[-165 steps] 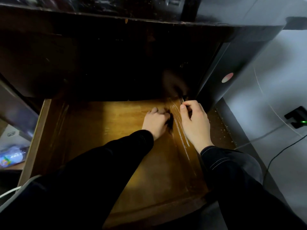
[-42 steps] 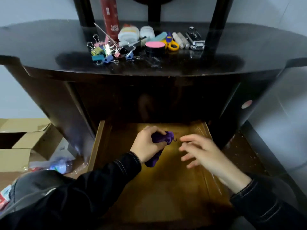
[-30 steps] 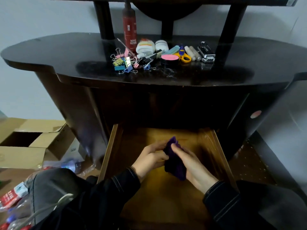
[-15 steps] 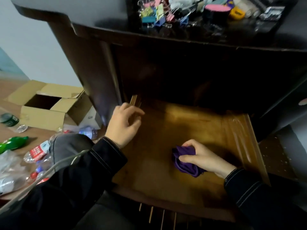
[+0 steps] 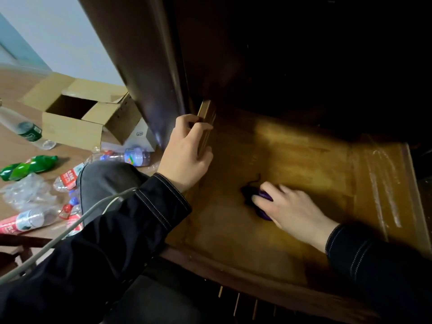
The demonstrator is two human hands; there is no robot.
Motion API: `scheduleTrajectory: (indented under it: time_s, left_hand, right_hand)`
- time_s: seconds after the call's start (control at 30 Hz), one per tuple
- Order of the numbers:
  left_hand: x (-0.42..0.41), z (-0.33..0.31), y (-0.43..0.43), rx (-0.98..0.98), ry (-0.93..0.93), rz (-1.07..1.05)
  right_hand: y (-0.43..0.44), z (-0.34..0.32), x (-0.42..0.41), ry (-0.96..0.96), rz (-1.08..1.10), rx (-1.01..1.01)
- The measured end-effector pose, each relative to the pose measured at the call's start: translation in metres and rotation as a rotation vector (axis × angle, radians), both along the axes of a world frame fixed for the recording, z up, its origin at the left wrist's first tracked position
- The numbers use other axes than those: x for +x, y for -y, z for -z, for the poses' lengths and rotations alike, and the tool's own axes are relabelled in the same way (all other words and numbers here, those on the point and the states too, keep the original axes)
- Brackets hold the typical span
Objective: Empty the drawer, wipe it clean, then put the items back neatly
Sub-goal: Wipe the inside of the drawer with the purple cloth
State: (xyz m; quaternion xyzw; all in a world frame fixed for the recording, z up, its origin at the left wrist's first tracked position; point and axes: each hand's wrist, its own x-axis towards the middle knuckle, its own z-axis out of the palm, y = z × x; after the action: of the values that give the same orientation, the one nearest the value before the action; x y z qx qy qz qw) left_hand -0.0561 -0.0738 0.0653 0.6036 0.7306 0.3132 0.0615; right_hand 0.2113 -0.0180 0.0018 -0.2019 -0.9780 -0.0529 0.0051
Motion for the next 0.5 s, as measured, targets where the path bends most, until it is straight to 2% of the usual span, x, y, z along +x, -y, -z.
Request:
scheduleTrajectory:
  time_s: [0.13, 0.27, 0.33, 0.37, 0.43, 0.5]
  left_hand:
    - [0.001, -0.001, 0.001, -0.004, -0.018, 0.002]
    - [0.0, -0.001, 0.001, -0.02, -0.046, -0.009]
    - [0.0, 0.0, 0.001, -0.014, -0.052, -0.01]
    - [0.0, 0.001, 0.0, -0.012, -0.054, -0.009]
    - [-0.001, 0.003, 0.0, -0.002, -0.052, -0.008]
    - [-0.002, 0.004, 0.0, 0.009, -0.049, -0.009]
  right_hand:
    - [0.005, 0.003, 0.001, 0.046, 0.05, -0.003]
    - [0.0, -0.008, -0.012, 0.058, 0.163, -0.247]
    - [0.0, -0.02, -0.029, 0.02, 0.272, -0.517]
    - [0.003, -0.024, -0.038, -0.032, 0.302, -0.717]
    - [0.015, -0.028, -0.054, -0.125, 0.272, -1.102]
    - [0.031, -0.028, -0.065, -0.116, 0.199, -1.308]
